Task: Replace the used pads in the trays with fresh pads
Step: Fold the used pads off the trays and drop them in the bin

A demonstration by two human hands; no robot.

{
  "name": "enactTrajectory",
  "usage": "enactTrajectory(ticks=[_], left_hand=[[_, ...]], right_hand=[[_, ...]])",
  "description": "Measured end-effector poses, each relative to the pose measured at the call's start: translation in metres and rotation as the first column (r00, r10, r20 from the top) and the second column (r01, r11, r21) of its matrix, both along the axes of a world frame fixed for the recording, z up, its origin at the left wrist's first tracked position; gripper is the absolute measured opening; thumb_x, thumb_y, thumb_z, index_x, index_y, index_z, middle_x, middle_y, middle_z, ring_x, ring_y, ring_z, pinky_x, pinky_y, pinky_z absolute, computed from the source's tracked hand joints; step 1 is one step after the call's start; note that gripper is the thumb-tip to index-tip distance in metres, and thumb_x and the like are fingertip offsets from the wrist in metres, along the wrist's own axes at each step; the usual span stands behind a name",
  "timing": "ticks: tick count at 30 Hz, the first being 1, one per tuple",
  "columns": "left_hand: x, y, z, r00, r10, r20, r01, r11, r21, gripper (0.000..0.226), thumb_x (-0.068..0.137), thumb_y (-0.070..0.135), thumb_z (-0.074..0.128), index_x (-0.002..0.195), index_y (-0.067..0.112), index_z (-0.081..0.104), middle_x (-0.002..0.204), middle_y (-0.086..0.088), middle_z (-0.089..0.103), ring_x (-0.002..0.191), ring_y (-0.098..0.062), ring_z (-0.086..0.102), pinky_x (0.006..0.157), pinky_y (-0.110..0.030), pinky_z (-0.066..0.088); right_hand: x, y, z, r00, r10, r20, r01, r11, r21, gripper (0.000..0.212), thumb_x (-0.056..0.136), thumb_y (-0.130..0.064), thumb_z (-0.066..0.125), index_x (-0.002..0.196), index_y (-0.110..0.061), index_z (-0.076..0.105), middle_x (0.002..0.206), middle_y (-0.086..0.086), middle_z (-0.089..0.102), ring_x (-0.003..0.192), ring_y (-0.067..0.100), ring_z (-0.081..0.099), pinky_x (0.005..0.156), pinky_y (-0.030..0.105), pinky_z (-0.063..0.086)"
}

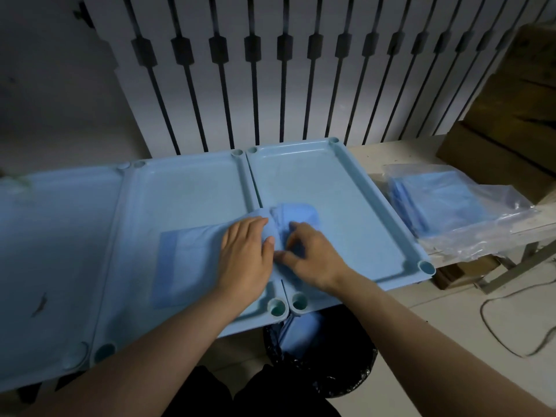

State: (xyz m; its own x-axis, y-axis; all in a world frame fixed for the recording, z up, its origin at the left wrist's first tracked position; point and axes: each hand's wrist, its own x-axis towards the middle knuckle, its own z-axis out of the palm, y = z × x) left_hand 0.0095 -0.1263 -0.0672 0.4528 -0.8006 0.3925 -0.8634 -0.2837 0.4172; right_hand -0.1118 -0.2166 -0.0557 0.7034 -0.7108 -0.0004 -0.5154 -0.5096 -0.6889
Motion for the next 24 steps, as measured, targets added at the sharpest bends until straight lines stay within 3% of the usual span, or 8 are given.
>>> enactTrajectory(ticks=[2,5,7,9,12,15,21,24], left_hand=[[0.002,0.001,0.000,0.998,-0.036,0.055,0.035,0.999,0.029,0.059,0.089,0.038,0.026,0.131,0.006,0.055,0.137,-0.010,0.055,0.129,-0.028,0.048,0.112,-0.035,0.023],[-0.002,-0.003,0.006,0.972,-0.191,0.136,0.169,0.972,0.161,0.064,0.093,0.041,0.013,0.146,0.014,0.038,0.155,0.000,0.033,0.146,-0.018,0.021,0.119,-0.037,0.002],[-0.004,-0.012,0.009,0.944,-0.278,0.177,0.214,0.926,0.311,0.063,0.096,0.045,0.009,0.152,0.020,0.023,0.161,0.006,0.013,0.149,-0.015,-0.001,0.119,-0.038,-0.009],[-0.004,-0.021,0.007,0.930,-0.316,0.189,0.201,0.866,0.458,0.058,0.101,0.045,0.020,0.153,0.021,0.014,0.162,0.007,0.002,0.148,-0.015,-0.013,0.119,-0.042,-0.013],[-0.006,-0.024,0.001,0.951,-0.279,0.135,0.158,0.811,0.564,0.064,0.100,0.049,0.026,0.154,0.018,0.011,0.162,0.006,-0.002,0.147,-0.015,-0.018,0.118,-0.048,-0.009],[-0.007,-0.022,-0.002,0.953,-0.269,0.136,0.144,0.803,0.578,0.069,0.098,0.053,0.024,0.154,0.017,0.005,0.162,0.005,-0.007,0.146,-0.015,-0.021,0.118,-0.049,-0.007],[-0.006,-0.020,0.003,0.946,-0.280,0.164,0.146,0.819,0.555,0.073,0.097,0.059,0.020,0.154,0.017,0.001,0.162,0.002,-0.010,0.146,-0.018,-0.020,0.118,-0.046,-0.012],[-0.013,-0.029,0.008,0.939,-0.301,0.168,0.166,0.822,0.545,0.071,0.098,0.056,0.019,0.154,0.017,-0.002,0.162,0.001,-0.012,0.147,-0.019,-0.019,0.118,-0.046,-0.012]], right_hand=[[0.000,0.002,-0.007,0.990,0.062,-0.125,-0.070,0.996,-0.058,0.031,0.090,-0.042,0.060,0.098,-0.012,0.056,0.121,0.007,0.057,0.114,0.022,0.047,0.106,0.030,0.026],[-0.007,0.000,0.001,0.997,0.053,0.060,-0.057,0.997,0.059,0.020,0.097,-0.023,0.054,0.099,-0.006,0.064,0.120,0.008,0.061,0.118,0.020,0.050,0.109,0.028,0.026],[-0.015,-0.005,0.007,0.977,-0.079,0.197,0.064,0.995,0.080,0.019,0.096,-0.009,0.051,0.104,-0.005,0.068,0.120,0.008,0.065,0.115,0.016,0.053,0.103,0.023,0.033],[-0.021,-0.019,0.005,0.943,-0.281,0.181,0.277,0.960,0.046,0.022,0.094,-0.008,0.051,0.110,-0.008,0.067,0.116,0.008,0.065,0.110,0.021,0.058,0.097,0.029,0.041],[-0.026,-0.038,0.000,0.892,-0.448,-0.057,0.450,0.892,0.035,0.012,0.090,-0.020,0.058,0.096,-0.011,0.063,0.093,0.010,0.062,0.087,0.029,0.057,0.080,0.030,0.044],[-0.023,-0.043,0.002,0.887,-0.439,-0.147,0.461,0.864,0.204,0.044,0.086,-0.031,0.068,0.056,-0.012,0.043,0.053,0.002,0.041,0.053,0.021,0.039,0.053,0.028,0.033],[-0.026,-0.056,0.003,0.855,-0.519,0.008,0.488,0.808,0.330,0.050,0.081,-0.025,0.075,0.052,-0.017,0.036,0.053,-0.002,0.031,0.052,0.016,0.029,0.045,0.023,0.021],[-0.048,-0.075,0.011,0.793,-0.607,0.052,0.575,0.773,0.267,0.030,0.081,-0.031,0.075,0.067,-0.013,0.055,0.068,0.000,0.049,0.069,0.020,0.046,0.058,0.026,0.034]])
